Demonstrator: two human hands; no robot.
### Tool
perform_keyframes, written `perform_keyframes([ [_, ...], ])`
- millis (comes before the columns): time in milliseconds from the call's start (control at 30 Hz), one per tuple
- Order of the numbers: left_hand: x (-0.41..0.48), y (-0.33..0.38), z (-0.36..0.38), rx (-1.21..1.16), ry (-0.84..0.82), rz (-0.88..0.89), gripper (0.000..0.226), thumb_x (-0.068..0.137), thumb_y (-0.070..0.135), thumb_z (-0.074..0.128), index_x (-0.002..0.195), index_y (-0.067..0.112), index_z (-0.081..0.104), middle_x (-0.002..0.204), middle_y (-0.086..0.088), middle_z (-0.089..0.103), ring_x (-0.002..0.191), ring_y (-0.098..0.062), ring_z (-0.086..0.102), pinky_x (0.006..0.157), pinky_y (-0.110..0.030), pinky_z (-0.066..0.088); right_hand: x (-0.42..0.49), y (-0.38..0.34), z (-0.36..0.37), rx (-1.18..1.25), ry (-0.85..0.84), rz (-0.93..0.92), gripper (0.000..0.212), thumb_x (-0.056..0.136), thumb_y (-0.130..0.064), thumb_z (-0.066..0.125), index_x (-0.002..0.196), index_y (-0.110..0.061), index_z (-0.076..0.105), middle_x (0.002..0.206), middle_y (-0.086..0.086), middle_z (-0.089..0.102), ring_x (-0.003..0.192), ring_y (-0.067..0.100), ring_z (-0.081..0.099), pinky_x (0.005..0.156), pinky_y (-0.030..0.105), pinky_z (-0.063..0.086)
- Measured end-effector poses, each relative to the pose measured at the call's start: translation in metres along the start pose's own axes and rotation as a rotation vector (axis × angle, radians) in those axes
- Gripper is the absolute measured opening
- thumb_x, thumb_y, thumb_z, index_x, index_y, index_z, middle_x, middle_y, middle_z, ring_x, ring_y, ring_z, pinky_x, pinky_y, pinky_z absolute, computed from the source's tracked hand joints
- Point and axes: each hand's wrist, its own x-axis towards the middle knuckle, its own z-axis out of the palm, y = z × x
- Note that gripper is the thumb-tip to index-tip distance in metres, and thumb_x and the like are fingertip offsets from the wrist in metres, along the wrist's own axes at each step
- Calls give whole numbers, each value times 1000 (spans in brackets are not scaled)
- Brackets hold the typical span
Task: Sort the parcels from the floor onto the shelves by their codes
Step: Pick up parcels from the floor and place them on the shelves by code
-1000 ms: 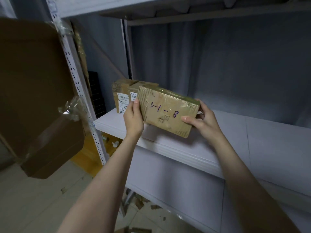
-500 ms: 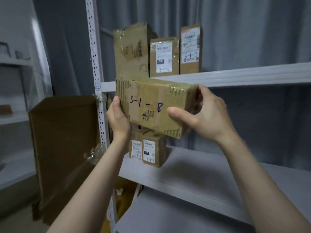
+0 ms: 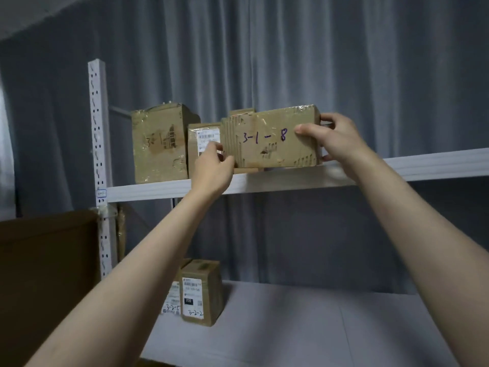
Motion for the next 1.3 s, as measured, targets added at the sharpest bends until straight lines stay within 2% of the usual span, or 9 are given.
perform_keyframes([
  [133, 17, 3, 30, 173, -278, 10, 40, 91, 17, 54, 131, 14, 59, 121, -6, 66, 115, -25, 58, 93, -28, 44, 28, 23, -28, -8, 3, 136, 58, 78, -26, 80, 127, -14, 53, 101, -6, 63, 77, 1, 61, 46, 19, 49],
  [267, 28, 4, 56, 199, -307, 25, 46, 92, 17, 54, 137, 12, 54, 125, -10, 64, 118, -29, 57, 99, -32, 45, 56, 31, -43, -162, -58, 202, 61, 72, -33, 80, 124, -11, 58, 104, 3, 68, 86, 18, 64, 75, 44, 58],
  [467, 52, 5, 81, 213, -343, 45, 30, 95, 17, 49, 118, 10, 67, 118, -4, 64, 114, -25, 56, 100, -35, 46, 82, 37, -45, -275, -88, 270, 54, 71, -34, 80, 116, -10, 61, 101, 7, 66, 88, 24, 64, 62, 37, 55],
  [667, 76, -15, 95, 409, -289, 1, 26, 91, 23, 52, 105, 7, 68, 112, -11, 66, 99, -29, 58, 79, -32, 44, 98, 56, -35, -506, -80, 274, 50, 82, -28, 78, 120, -6, 55, 104, 8, 54, 92, 25, 53, 78, 40, 50],
  [767, 81, -30, 97, 495, -176, -13, 29, 90, 29, 57, 109, 9, 67, 113, -11, 67, 102, -31, 59, 81, -33, 45, 98, 69, -31, -729, -128, 252, 22, 86, -21, 74, 84, -4, 59, 78, 5, 53, 73, 22, 52, 64, 27, 42],
  [867, 89, -33, 102, 478, -230, -27, 29, 89, 40, 60, 110, 21, 67, 116, -4, 65, 101, -24, 57, 85, -34, 45, 103, 73, -31, -788, -164, 221, 33, 87, -19, 71, 65, -12, 48, 68, 0, 48, 61, 14, 48, 51, 25, 35],
  [1000, 99, -27, 102, 420, -392, -22, 24, 81, 46, 66, 100, 31, 67, 119, 2, 65, 110, -23, 57, 101, -43, 46, 110, 73, -26, -803, -218, 168, 33, 89, -24, 70, 70, -16, 45, 75, -2, 48, 85, 20, 53, 66, 29, 42],
  [1100, 98, -27, 101, 413, -435, -19, 41, 67, 57, 57, 102, 39, 67, 126, 5, 63, 117, -22, 55, 106, -43, 42, 115, 76, -22, -854, -334, 152, 28, 93, -24, 65, 73, -16, 48, 77, -1, 50, 75, 16, 53, 64, 26, 44],
  [1300, 98, -33, 100, 415, -442, 15, 32, 94, 43, 54, 122, 34, 66, 138, 5, 56, 129, -22, 48, 108, -35, 32, 120, 82, -20, -815, -421, 179, 27, 91, -31, 68, 102, -13, 51, 95, 1, 54, 101, 23, 55, 85, 32, 45],
])
